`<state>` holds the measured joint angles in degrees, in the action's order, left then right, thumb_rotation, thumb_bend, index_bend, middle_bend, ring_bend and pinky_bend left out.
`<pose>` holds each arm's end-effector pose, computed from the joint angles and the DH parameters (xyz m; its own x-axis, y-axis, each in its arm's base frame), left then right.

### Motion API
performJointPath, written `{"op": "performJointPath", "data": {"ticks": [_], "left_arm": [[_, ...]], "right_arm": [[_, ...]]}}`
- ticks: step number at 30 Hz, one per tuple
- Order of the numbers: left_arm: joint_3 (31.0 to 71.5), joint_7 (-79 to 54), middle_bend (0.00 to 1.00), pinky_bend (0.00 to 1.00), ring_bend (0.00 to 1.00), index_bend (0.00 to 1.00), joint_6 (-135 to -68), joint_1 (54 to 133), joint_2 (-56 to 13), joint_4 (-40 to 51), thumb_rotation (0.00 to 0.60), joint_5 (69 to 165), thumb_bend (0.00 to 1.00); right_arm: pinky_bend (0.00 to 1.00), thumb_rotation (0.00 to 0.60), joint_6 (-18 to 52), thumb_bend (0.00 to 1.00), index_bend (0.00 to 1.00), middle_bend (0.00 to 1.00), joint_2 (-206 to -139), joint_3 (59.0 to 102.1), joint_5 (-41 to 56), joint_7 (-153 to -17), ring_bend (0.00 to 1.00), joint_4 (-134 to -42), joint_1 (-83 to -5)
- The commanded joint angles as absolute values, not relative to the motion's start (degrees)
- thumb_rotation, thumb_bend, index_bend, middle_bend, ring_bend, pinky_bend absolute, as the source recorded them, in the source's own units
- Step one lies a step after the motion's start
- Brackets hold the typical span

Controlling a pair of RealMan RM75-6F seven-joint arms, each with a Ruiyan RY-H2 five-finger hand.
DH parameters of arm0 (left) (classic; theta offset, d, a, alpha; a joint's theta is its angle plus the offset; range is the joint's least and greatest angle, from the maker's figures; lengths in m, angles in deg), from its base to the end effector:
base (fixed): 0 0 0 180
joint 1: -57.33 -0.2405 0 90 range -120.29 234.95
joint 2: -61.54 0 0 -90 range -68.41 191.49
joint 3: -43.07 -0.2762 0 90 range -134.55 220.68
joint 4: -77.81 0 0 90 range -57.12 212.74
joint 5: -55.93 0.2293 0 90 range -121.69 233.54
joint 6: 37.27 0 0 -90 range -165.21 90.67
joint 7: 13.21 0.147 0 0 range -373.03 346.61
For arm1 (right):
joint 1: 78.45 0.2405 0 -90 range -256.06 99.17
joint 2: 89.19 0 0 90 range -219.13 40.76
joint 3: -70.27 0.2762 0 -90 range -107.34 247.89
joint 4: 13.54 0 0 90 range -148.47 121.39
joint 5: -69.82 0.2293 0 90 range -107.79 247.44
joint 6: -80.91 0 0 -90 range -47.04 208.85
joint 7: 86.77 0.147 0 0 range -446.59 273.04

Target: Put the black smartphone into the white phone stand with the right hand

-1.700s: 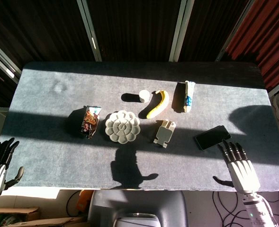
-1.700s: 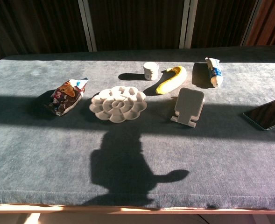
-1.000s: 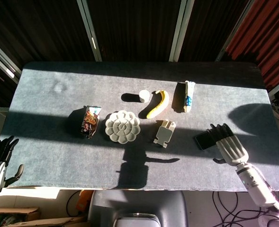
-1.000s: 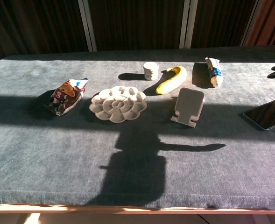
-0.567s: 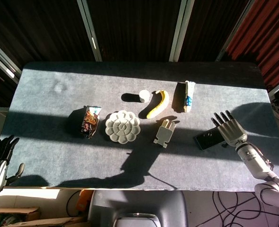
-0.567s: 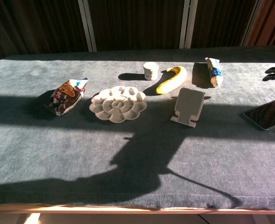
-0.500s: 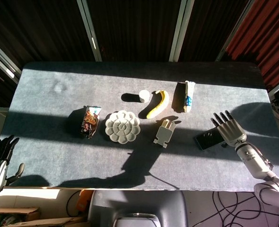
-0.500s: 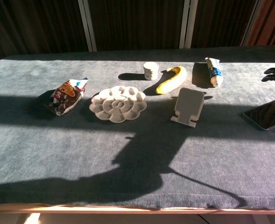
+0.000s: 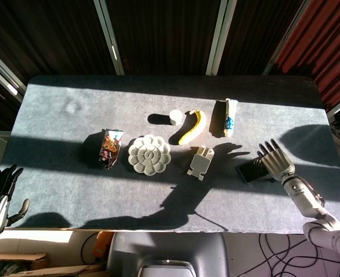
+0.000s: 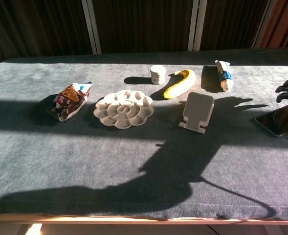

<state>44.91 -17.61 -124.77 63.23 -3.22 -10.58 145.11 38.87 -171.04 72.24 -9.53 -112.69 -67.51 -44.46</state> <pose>-0.3384 0.1901 0.1533 0.3803 -0.0289 0.9244 0.9210 -0.0790 -0.3814 -0.3736 -0.3794 0.0530 0.9390 -0.2428 0.2435 -0.3214 -0.3681 0.8725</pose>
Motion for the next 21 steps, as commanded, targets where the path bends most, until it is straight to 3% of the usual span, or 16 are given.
{"op": "performJointPath", "data": {"ticks": [1, 6, 15, 21], "left_arm": [[44.94, -17.51, 0.0, 0.0, 0.0, 0.0, -124.73, 63.24, -3.23, -10.65, 0.6, 145.03, 0.4], [44.98, -17.45, 0.0, 0.0, 0.0, 0.0, -124.54, 63.27, -3.2, -10.68, 0.6, 144.9, 0.41], [44.97, -17.66, 0.0, 0.0, 0.0, 0.0, -124.51, 63.26, -3.08, -10.66, 0.6, 144.97, 0.4], [44.76, -18.13, 0.0, 0.0, 0.0, 0.0, -124.45, 63.31, -2.95, -10.55, 0.6, 145.43, 0.4]], "right_arm": [[0.12, 0.6, 38.87, 0.21, 0.35, 0.21, -172.22, 71.62, -10.08, -111.69, 0.0, -65.99, -44.21], [0.13, 0.6, 38.82, 0.23, 0.4, 0.23, -173.93, 71.13, -10.66, -109.55, 0.01, -63.67, -43.87], [0.18, 0.6, 37.77, 0.31, 0.58, 0.34, -175.74, 69.98, -12.54, -106.2, 0.11, -60.76, -43.57], [0.21, 0.6, 37.02, 0.32, 0.61, 0.36, -175.91, 69.46, -13.43, -104.26, 0.14, -59.77, -43.57]]}}
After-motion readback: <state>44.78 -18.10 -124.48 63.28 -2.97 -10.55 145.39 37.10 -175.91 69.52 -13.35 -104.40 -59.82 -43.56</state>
